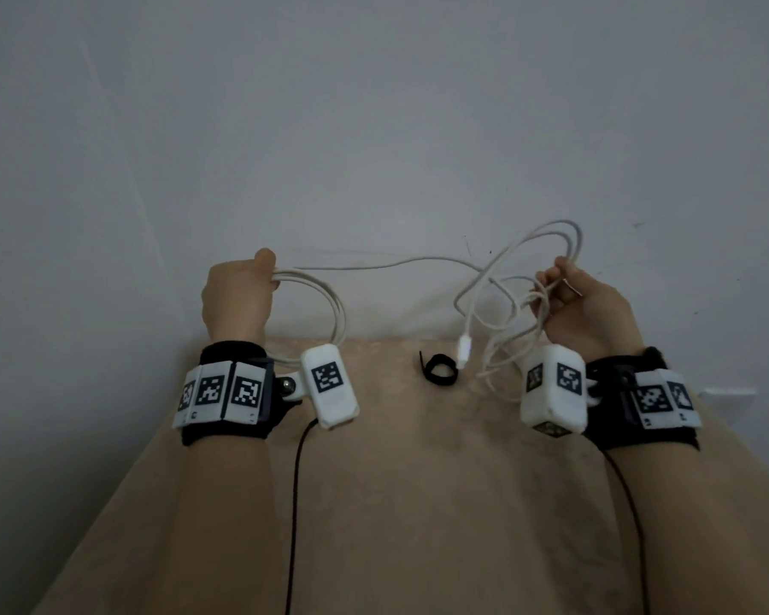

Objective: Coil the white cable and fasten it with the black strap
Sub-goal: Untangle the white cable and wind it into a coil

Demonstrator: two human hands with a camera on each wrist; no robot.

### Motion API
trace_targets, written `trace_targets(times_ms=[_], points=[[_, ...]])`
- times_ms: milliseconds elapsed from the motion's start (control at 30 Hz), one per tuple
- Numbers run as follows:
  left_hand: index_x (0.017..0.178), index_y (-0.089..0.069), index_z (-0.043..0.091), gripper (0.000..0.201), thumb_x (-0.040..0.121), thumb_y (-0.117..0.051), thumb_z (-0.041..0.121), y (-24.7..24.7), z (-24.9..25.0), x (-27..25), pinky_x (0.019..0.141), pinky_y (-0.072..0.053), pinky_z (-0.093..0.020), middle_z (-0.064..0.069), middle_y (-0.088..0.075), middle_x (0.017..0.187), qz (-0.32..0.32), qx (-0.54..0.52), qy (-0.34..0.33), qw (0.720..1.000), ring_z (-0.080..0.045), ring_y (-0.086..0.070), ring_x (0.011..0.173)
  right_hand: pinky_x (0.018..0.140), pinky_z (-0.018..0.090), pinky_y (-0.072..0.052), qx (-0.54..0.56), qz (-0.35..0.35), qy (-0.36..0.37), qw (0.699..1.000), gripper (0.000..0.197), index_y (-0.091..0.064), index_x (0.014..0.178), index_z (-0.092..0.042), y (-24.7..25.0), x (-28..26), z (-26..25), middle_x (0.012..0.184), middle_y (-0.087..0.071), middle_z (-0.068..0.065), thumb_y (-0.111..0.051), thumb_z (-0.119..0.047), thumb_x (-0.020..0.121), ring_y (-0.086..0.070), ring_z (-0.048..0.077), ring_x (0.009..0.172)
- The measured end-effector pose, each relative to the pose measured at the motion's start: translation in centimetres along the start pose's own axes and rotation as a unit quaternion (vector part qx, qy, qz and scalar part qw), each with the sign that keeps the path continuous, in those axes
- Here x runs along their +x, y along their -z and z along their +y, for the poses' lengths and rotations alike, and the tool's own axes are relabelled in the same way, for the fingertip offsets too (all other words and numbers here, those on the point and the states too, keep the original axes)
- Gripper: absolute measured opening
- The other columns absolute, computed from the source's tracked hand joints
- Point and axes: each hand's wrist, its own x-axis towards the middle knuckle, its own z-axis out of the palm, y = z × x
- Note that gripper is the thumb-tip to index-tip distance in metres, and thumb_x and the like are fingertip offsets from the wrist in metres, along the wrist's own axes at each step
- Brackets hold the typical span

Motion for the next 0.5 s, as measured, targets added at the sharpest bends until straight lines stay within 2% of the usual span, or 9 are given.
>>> trace_targets(times_ms=[133,233,400,500], points=[[0.053,-0.053,0.015,0.033,0.083,-0.050,0.027,0.0,0.0,0.4,0.069,-0.035,-0.031,0.003,-0.058,0.062,0.002,-0.019,0.012,1.000,-0.023,-0.047,0.070,0.053,0.021,-0.049,-0.081,0.074,0.016,0.994,0.019,-0.061,0.084,-0.009,1.6,0.8,-0.4,0.052,-0.061,-0.005,-0.050,-0.014,0.097,-0.059,0.009,0.053],[0.051,-0.052,0.015,0.034,0.084,-0.050,0.027,-0.4,0.2,0.1,0.068,-0.036,-0.031,0.003,-0.058,0.062,-0.009,-0.020,0.001,1.000,-0.023,-0.045,0.063,0.049,0.018,-0.049,-0.169,0.093,0.021,0.981,0.017,-0.064,0.082,-0.007,1.7,1.2,0.1,0.051,-0.064,-0.004,-0.053,-0.012,0.095,-0.061,0.007,0.048],[0.050,-0.050,0.015,0.036,0.083,-0.051,0.027,-0.5,0.7,0.1,0.067,-0.034,-0.032,0.001,-0.056,0.058,-0.017,-0.042,-0.007,0.999,-0.023,-0.045,0.065,0.059,0.025,-0.047,-0.300,0.069,0.037,0.951,0.019,-0.067,0.080,-0.009,1.9,1.5,1.4,0.060,-0.066,0.001,-0.055,-0.013,0.094,-0.061,0.010,0.053],[0.048,-0.050,0.016,0.040,0.086,-0.053,0.029,-1.0,1.0,-0.2,0.068,-0.034,-0.030,0.004,-0.055,0.052,-0.044,-0.051,-0.021,0.998,-0.019,-0.044,0.057,0.067,0.027,-0.047,-0.362,0.047,0.050,0.930,0.014,-0.068,0.092,-0.001,1.4,1.1,1.8,0.074,-0.065,0.008,-0.056,-0.007,0.093,-0.062,0.016,0.065]])
